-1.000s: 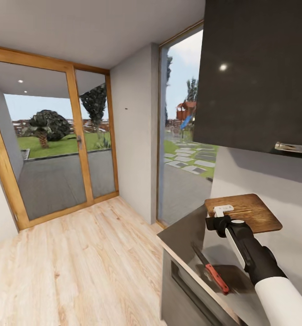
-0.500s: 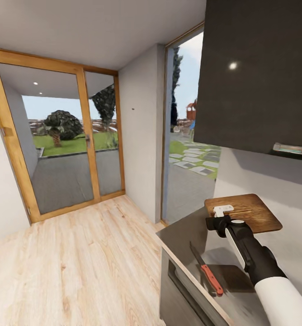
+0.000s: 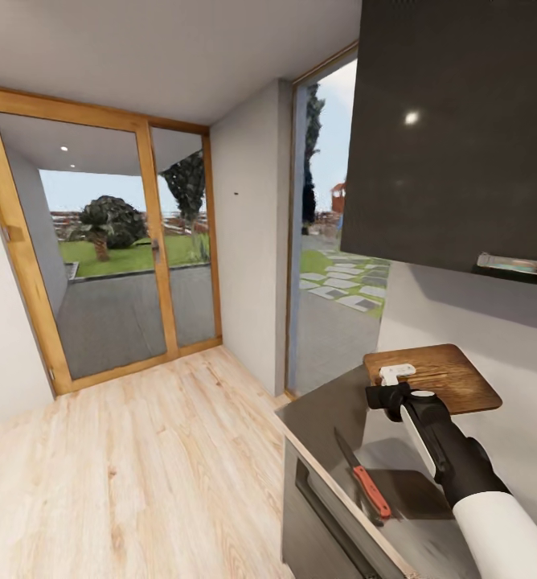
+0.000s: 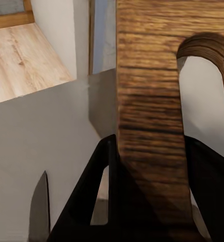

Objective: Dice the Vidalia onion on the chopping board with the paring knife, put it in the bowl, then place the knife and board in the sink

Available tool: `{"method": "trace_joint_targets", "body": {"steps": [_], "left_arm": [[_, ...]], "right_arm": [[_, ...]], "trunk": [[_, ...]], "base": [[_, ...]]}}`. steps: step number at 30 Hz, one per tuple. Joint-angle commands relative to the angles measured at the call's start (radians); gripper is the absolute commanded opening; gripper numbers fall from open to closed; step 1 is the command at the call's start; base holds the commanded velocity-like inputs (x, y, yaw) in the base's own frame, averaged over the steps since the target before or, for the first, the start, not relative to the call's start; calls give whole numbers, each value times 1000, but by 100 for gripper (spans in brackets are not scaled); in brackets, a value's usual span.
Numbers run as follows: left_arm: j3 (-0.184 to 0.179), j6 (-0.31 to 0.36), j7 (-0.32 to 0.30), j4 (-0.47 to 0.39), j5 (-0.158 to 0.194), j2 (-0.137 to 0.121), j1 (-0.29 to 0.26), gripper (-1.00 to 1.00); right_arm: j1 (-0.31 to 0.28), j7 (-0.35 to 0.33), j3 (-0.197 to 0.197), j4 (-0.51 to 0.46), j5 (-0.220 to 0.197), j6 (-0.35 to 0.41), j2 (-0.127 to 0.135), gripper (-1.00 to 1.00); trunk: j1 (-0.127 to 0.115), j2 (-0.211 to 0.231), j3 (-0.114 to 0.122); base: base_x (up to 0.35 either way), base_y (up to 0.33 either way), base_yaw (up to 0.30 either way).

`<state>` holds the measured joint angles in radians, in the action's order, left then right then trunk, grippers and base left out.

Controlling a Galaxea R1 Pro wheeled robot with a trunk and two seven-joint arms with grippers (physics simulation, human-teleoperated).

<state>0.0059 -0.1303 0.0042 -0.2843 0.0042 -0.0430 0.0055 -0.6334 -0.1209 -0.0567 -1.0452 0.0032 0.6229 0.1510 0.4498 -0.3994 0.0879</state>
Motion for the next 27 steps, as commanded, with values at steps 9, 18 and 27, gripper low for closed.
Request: {"method": "trace_joint_targets", "body": {"steps": [9,18,27], "left_arm": [[3,-25,0,-18,2,-3,1,100],[3,-61,4,-248,3,-5,1,100],[44,71,1,-783,5,-9,8,100]], "right_arm": [[0,-2,-2,-1,1,5,1,-100],[0,-2,-3,1,1,5,0,-100],[0,-1,-41,9,1,1,-1,-100]], "trunk": [[0,-1,0],[0,-1,0],[0,-1,0]], "base": [[-30,-30,0],[-1,-1,0],[0,0,0]]}}
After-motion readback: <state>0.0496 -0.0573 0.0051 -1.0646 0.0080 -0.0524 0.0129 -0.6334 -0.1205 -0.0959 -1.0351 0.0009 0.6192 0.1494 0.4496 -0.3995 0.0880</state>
